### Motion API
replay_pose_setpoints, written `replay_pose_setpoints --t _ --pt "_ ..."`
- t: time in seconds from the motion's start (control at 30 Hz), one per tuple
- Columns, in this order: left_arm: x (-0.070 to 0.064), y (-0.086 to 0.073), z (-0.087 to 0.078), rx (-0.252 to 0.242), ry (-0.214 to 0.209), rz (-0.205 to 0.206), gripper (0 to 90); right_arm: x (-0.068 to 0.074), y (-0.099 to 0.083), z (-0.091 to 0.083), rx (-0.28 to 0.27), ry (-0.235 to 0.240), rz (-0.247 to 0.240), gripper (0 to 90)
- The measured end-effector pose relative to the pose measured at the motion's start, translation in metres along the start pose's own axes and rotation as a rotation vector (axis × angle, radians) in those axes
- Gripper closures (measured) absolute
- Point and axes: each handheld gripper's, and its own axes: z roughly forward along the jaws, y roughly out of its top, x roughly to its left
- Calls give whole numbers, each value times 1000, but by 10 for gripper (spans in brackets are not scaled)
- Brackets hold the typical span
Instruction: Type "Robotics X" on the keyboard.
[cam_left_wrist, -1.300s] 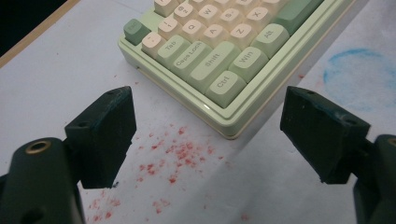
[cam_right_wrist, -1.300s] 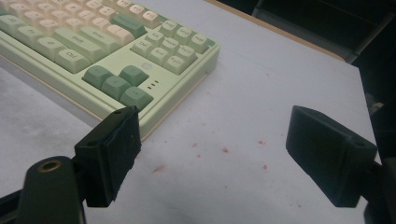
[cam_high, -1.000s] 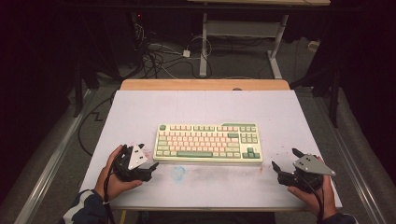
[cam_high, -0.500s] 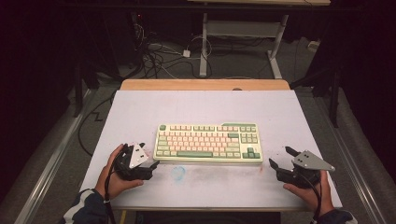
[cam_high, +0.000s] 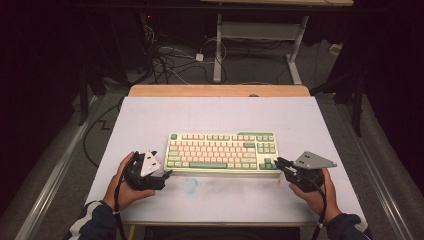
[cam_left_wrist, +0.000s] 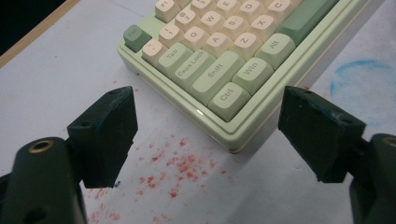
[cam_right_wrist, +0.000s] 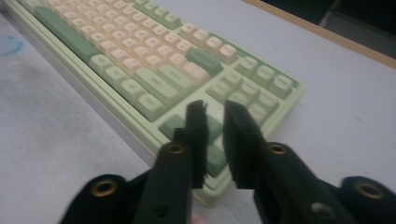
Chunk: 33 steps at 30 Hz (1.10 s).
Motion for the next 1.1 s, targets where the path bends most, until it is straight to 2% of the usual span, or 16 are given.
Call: replay_pose_setpoints --t 0.1,0.13,0.33,0.73,1.1 --pt "0 1 2 0 2 -6 187 2 8 9 9 28 -15 900" --pt "0 1 3 -2 2 -7 187 5 12 16 15 40 -26 900" --pt "0 5 6 -11 -4 -12 194 11 21 32 31 67 -55 900" --pt "1 11 12 -13 -9 -22 202 18 31 49 49 98 -87 900" --pt "0 19 22 -20 -15 -19 209 21 35 59 70 113 -99 900"
